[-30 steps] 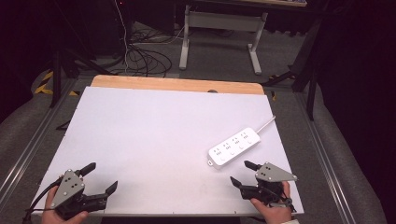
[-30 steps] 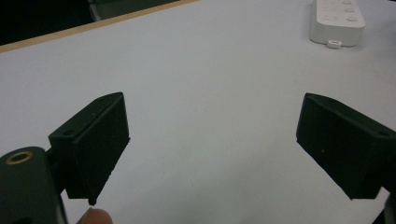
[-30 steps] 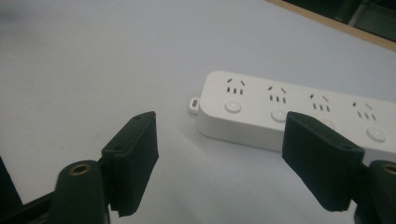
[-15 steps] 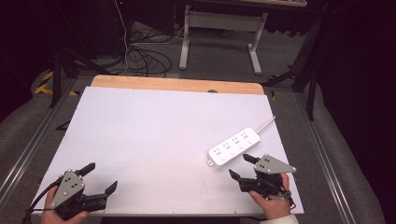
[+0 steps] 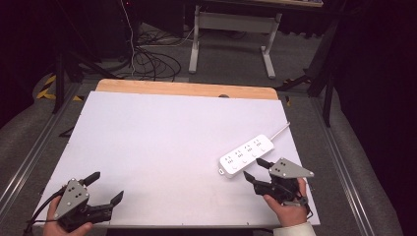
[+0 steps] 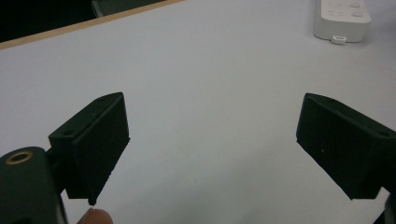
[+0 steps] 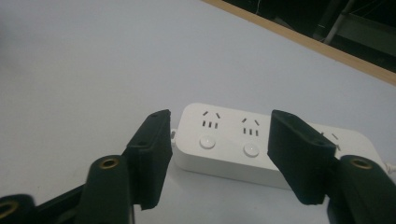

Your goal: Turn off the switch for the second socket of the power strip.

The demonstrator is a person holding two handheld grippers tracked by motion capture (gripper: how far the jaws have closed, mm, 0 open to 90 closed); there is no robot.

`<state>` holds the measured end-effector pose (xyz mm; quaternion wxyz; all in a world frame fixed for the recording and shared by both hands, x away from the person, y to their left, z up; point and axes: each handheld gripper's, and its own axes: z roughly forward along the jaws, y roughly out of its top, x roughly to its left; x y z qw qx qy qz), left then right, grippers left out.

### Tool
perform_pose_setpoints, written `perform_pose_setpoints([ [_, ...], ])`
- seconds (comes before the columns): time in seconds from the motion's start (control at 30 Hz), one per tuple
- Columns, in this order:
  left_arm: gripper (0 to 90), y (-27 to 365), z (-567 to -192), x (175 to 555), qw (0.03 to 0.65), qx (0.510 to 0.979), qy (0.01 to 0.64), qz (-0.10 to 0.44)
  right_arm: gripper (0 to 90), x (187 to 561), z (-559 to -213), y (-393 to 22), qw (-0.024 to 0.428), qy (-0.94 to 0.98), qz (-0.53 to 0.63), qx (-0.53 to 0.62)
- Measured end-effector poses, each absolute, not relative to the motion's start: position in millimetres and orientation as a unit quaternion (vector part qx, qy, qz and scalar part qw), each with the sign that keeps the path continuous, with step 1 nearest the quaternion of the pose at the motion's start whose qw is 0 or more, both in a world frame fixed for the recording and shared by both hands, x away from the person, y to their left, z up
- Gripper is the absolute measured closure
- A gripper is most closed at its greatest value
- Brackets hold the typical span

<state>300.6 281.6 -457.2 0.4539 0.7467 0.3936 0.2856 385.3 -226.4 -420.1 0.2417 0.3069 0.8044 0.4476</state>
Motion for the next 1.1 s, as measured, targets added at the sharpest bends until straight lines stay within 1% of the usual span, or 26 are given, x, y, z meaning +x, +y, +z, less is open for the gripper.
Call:
perform_pose_setpoints([
  [0.03,10.3,282,-457,301,0.453,0.747,0.394,0.285,48.6,389,-418,-228,0.236,0.804,0.449,0.309],
  [0.07,10.3,282,-457,301,0.453,0.747,0.395,0.286,48.9,391,-416,-228,0.237,0.804,0.447,0.312],
  [0.17,10.3,282,-458,301,0.452,0.746,0.396,0.286,57.9,396,-414,-228,0.232,0.805,0.447,0.314],
  [0.3,10.3,281,-458,301,0.452,0.748,0.394,0.283,65.1,405,-411,-229,0.223,0.807,0.442,0.322],
  [0.4,10.3,281,-458,301,0.451,0.748,0.395,0.284,67.8,410,-410,-229,0.223,0.809,0.436,0.327],
  [0.43,10.3,281,-458,301,0.451,0.748,0.395,0.284,71.3,413,-409,-229,0.221,0.808,0.434,0.331],
  [0.63,10.3,281,-458,302,0.450,0.749,0.396,0.283,81.5,424,-410,-229,0.222,0.811,0.419,0.343],
  [0.73,10.3,281,-459,302,0.450,0.749,0.396,0.283,83.5,428,-410,-229,0.222,0.811,0.415,0.346],
  [0.77,10.3,281,-459,302,0.451,0.748,0.397,0.283,87.2,431,-411,-229,0.221,0.812,0.411,0.350],
  [0.87,10.3,282,-459,302,0.450,0.748,0.397,0.283,90.0,436,-411,-229,0.227,0.812,0.402,0.356],
  [1.1,10.3,281,-459,302,0.450,0.750,0.395,0.282,90.0,445,-411,-230,0.236,0.810,0.390,0.370],
])
